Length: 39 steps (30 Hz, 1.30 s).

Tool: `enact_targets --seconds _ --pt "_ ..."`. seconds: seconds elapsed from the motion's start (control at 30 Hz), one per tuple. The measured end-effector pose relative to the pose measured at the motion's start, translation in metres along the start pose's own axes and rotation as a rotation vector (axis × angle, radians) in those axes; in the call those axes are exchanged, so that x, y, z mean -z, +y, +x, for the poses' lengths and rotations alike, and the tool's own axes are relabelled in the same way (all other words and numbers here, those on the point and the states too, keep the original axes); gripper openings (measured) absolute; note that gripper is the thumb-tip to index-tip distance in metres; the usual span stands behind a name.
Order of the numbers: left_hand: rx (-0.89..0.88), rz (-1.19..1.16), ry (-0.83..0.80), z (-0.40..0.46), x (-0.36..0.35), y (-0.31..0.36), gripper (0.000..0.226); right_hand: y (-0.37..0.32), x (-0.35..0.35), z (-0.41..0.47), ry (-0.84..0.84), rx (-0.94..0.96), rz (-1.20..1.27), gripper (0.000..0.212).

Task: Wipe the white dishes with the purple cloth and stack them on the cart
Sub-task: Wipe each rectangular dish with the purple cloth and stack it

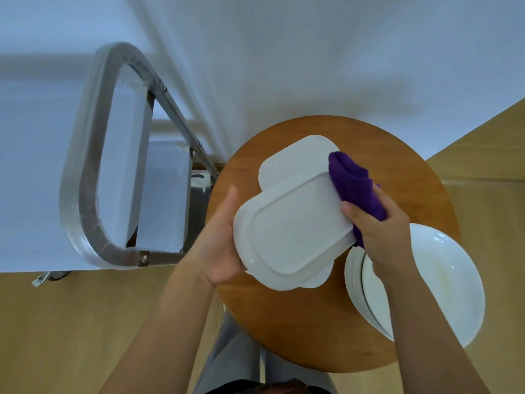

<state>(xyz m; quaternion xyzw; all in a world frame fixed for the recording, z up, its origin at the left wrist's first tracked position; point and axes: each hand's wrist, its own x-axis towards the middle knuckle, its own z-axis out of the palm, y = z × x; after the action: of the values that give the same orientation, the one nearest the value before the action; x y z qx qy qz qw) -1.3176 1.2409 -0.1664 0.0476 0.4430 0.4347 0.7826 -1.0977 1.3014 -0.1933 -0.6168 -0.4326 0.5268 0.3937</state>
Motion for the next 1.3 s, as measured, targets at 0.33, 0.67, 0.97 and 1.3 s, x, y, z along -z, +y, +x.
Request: enact_targets --seconds 0.33,0.67,0.97,1.3 --pt "-0.193 -0.143 0.114 0.015 -0.011 -0.033 0.056 0.016 -0.071 -0.064 0.048 0.181 -0.242 0.038" --pt "-0.272 0.546 0.093 0.006 -0.030 -0.037 0.064 -0.005 -0.102 -0.077 -0.136 -0.254 0.281 0.067" --pt "-0.327 1.633 0.082 0.011 -0.014 -0.048 0.093 -0.008 -0.069 -0.055 -0.081 -0.609 0.493 0.037" --pt "-0.170 0.185 0.352 0.007 0.011 -0.012 0.056 0.015 -0.045 -0.044 -0.245 -0.647 0.356 0.033"
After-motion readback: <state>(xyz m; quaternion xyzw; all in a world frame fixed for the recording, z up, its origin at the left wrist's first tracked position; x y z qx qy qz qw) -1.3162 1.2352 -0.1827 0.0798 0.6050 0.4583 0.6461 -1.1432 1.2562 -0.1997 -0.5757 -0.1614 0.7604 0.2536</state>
